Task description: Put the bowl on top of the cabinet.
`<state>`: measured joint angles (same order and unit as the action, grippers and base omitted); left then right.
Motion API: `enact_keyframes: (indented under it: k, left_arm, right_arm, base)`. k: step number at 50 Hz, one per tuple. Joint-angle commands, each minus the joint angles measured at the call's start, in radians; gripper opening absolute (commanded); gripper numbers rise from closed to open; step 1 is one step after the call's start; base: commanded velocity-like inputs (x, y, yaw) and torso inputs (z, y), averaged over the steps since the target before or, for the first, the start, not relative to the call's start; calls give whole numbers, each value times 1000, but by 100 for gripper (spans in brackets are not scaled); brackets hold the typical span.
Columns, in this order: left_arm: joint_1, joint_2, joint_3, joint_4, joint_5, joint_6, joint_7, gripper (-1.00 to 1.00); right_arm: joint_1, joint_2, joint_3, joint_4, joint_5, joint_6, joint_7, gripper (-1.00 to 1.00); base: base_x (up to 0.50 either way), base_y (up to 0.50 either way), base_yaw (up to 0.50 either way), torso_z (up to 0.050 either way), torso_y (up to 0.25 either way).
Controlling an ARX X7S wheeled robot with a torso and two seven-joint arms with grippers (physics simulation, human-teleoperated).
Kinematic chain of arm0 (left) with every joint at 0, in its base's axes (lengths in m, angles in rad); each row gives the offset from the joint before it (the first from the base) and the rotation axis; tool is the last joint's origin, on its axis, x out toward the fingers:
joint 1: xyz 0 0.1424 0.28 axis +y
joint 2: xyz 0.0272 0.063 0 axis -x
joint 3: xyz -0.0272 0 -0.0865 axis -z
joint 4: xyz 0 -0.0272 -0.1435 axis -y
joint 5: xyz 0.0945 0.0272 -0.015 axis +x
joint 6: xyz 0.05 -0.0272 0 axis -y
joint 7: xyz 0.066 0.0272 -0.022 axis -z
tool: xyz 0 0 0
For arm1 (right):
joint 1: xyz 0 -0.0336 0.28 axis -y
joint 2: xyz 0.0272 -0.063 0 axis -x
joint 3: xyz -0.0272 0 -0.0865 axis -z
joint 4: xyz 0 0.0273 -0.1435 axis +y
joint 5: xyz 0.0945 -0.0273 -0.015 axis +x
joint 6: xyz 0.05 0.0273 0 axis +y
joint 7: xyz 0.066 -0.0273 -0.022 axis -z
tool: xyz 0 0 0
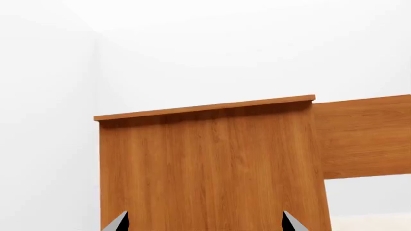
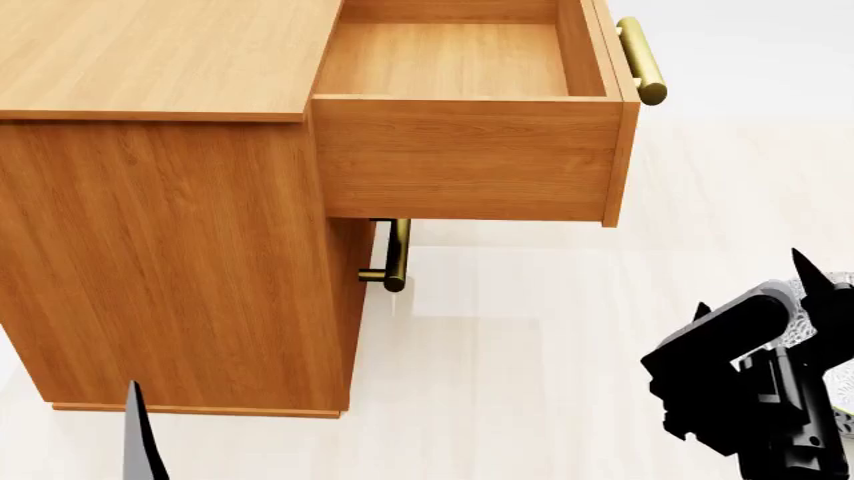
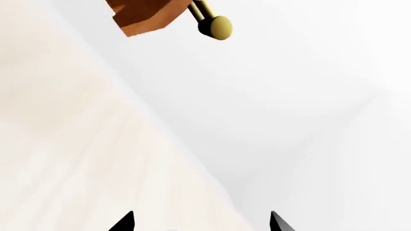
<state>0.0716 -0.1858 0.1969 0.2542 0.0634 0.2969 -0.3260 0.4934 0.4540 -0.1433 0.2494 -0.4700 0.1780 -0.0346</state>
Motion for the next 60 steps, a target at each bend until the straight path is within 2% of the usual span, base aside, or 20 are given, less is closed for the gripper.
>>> enact_keyframes:
  k: [1, 47, 60]
  left_arm:
    - [-1, -3, -5, -10, -13, 14, 2, 100]
    - [-7, -27, 21, -11, -25, 6, -24, 100]
    - [-7, -34, 30, -13, -30, 4, -29, 100]
  right_arm:
    - [2, 2, 2, 67, -17, -7, 1, 100]
    - [-81, -4, 13, 138, 14, -14, 42, 100]
    - [-28, 2, 1, 214, 22, -28, 29, 100]
  base:
    - [0, 0, 0, 0, 0]
    - [0, 0, 0, 0, 0]
    - [0, 0, 0, 0, 0]
